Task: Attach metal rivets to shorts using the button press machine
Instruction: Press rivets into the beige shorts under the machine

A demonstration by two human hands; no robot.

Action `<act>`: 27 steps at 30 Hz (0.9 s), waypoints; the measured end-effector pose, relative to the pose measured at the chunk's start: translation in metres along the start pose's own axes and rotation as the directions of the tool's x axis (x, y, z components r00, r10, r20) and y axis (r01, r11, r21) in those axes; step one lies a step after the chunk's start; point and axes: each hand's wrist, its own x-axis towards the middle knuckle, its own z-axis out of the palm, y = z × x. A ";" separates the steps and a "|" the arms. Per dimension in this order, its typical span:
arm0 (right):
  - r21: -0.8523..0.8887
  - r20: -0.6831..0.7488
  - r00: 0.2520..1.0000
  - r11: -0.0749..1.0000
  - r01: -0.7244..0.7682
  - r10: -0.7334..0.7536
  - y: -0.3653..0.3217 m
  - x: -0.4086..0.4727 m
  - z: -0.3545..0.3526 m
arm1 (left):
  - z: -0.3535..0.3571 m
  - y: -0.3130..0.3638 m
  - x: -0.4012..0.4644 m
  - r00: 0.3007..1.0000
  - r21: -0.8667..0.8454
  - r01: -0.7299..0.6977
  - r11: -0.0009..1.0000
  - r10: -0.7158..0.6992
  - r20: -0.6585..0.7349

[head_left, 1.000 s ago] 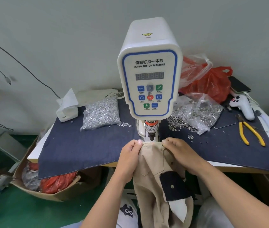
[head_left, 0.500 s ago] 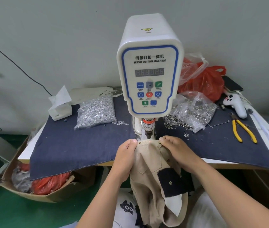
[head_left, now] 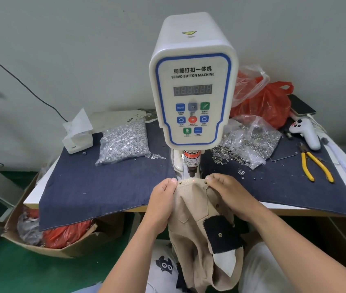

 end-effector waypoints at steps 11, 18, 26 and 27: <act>0.007 0.026 1.000 1.000 -0.009 0.009 -0.003 -0.002 -0.001 | 0.001 0.003 -0.002 1.000 -0.019 0.021 1.000 -0.021 0.001; 0.002 0.009 1.000 1.000 0.001 -0.001 -0.002 -0.003 -0.001 | 0.002 0.004 -0.004 1.000 -0.033 0.014 0.999 -0.014 0.004; -0.127 0.080 0.994 0.989 0.082 -0.072 -0.019 -0.019 0.005 | -0.012 0.016 -0.026 0.956 0.111 -0.121 0.986 0.086 0.279; -0.146 0.107 0.991 0.985 0.095 -0.080 -0.021 -0.023 0.007 | -0.013 0.020 -0.030 0.921 0.230 -0.210 0.950 0.113 0.373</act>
